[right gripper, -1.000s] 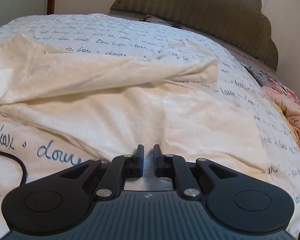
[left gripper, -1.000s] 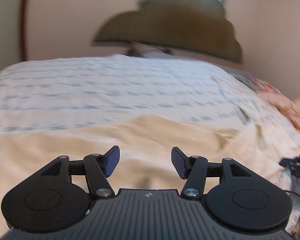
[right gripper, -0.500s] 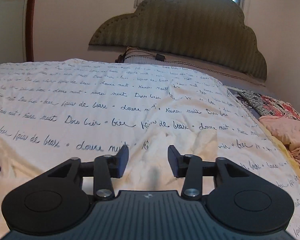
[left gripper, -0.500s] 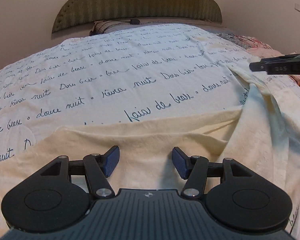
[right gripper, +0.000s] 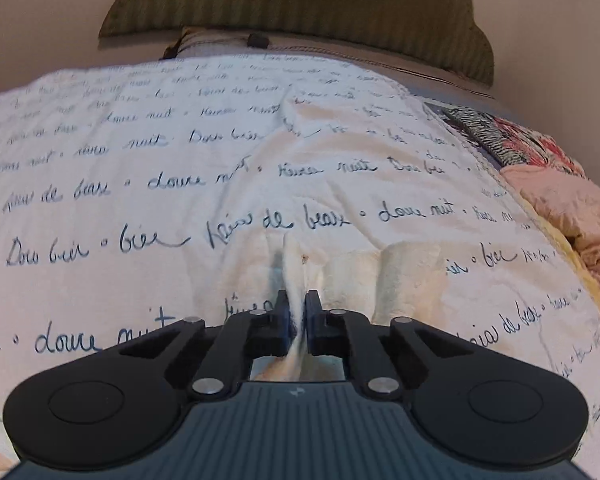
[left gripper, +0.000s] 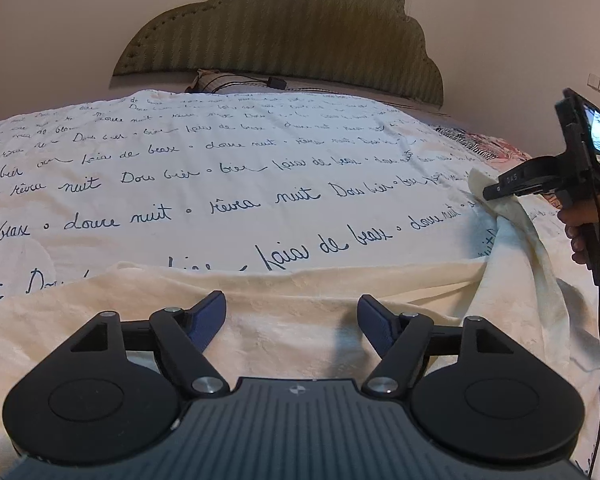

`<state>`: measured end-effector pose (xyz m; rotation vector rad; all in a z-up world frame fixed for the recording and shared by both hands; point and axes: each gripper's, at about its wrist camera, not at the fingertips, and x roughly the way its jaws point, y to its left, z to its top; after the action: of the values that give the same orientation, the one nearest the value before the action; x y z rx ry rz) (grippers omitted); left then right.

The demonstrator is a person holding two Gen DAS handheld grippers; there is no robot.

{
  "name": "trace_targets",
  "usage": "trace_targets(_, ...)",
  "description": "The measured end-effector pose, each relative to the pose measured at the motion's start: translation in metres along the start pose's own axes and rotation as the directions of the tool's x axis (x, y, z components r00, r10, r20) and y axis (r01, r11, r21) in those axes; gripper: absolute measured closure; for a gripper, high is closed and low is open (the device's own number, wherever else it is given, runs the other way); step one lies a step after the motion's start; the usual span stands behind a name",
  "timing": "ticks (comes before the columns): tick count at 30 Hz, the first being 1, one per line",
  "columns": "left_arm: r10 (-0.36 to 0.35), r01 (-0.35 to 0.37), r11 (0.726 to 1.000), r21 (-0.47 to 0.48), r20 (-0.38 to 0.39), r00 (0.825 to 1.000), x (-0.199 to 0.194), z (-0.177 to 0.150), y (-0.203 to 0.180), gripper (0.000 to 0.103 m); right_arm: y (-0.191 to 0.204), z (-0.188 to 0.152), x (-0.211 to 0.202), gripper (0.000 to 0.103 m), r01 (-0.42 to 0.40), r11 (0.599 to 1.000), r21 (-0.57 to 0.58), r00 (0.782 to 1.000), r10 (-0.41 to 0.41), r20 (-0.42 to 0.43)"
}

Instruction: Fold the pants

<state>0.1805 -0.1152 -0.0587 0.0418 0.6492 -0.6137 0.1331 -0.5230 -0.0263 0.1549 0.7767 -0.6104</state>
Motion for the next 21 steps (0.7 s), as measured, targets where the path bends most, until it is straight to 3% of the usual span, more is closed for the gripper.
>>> trace_targets(4,-0.001,0.003,0.999,-0.051,0.042,0.999,-0.003,-0.002,0.008,0.027,-0.047,-0.001,-0.04,0.098,-0.157,0.958,0.241,0.98,0.12,0.16)
trace_targets(6,0.014,-0.005,0.995,-0.102,0.083,0.996,-0.008,-0.001,0.015,0.027,-0.065,0.002,-0.075,0.098,-0.275,0.915,0.295,0.934,0.181,0.309)
trace_targets(8,0.039,-0.019,0.987,-0.161,0.12,0.992,-0.013,0.0,0.024,0.026,-0.079,-0.002,-0.114,0.098,-0.348,0.885,0.311,0.88,0.193,0.435)
trace_targets(9,0.045,-0.021,0.983,-0.185,0.125,0.991,-0.014,0.002,0.028,0.024,-0.085,-0.008,-0.129,0.099,-0.355,0.881,0.313,0.863,0.181,0.471)
trace_targets(11,0.036,-0.015,0.977,-0.213,0.097,0.995,-0.01,0.002,0.033,0.021,-0.105,-0.028,-0.155,0.099,-0.304,0.876,0.374,0.873,0.099,0.477)
trace_targets(13,0.042,-0.026,0.978,-0.206,0.076,0.996,-0.006,0.002,0.032,0.021,-0.128,-0.059,-0.162,0.099,-0.232,0.855,0.464,0.911,0.024,0.412)
trace_targets(15,0.053,-0.041,0.984,-0.172,0.067,0.996,-0.004,0.003,0.027,0.018,-0.149,-0.095,-0.154,0.098,-0.113,0.85,0.515,0.954,-0.052,0.296)
trace_targets(17,0.063,-0.054,0.989,-0.138,0.061,0.996,-0.003,0.002,0.02,0.017,-0.169,-0.13,-0.138,0.098,-0.081,0.794,0.602,0.979,-0.052,0.199)
trace_targets(19,0.065,-0.058,0.992,-0.116,0.059,0.996,-0.002,0.001,0.017,0.015,-0.179,-0.156,-0.127,0.098,-0.084,0.743,0.664,0.986,-0.036,0.164)
trace_targets(21,0.061,-0.054,0.992,-0.116,0.059,0.996,-0.002,0.0,0.018,0.014,-0.182,-0.166,-0.12,0.098,-0.087,0.725,0.683,0.988,-0.027,0.154)
